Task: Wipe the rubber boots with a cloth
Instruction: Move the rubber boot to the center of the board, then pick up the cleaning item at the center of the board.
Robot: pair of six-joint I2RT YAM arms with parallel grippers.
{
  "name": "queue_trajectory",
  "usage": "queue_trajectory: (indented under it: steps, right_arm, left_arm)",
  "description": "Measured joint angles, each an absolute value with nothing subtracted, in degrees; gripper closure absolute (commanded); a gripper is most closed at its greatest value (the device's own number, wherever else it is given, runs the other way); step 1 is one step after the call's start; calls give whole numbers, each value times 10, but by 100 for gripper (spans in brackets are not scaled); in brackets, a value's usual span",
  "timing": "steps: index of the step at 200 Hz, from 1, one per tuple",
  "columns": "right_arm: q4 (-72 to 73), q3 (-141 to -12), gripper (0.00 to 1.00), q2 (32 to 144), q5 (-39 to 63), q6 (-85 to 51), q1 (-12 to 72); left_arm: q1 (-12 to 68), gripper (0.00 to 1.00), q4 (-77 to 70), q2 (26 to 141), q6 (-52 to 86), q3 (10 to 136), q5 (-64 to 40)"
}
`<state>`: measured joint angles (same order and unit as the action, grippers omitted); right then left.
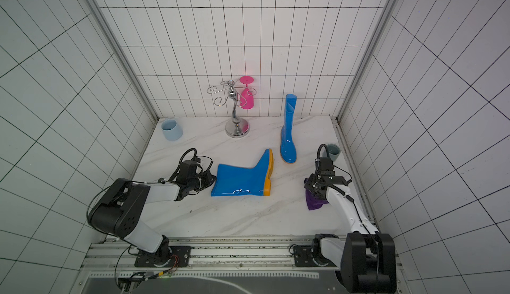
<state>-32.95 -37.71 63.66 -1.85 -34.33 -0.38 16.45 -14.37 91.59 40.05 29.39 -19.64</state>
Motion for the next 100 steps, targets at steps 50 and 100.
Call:
queue_trajectory:
  steps: [50, 100]
  right_arm:
    - [-334, -374, 45, 629, -42, -378, -4]
    - [-330, -346, 44, 656, -46, -400, -20]
  left_arm:
    - [157, 96, -150, 922, 400, 295, -211]
    - [147, 96, -156, 934, 399, 301, -232]
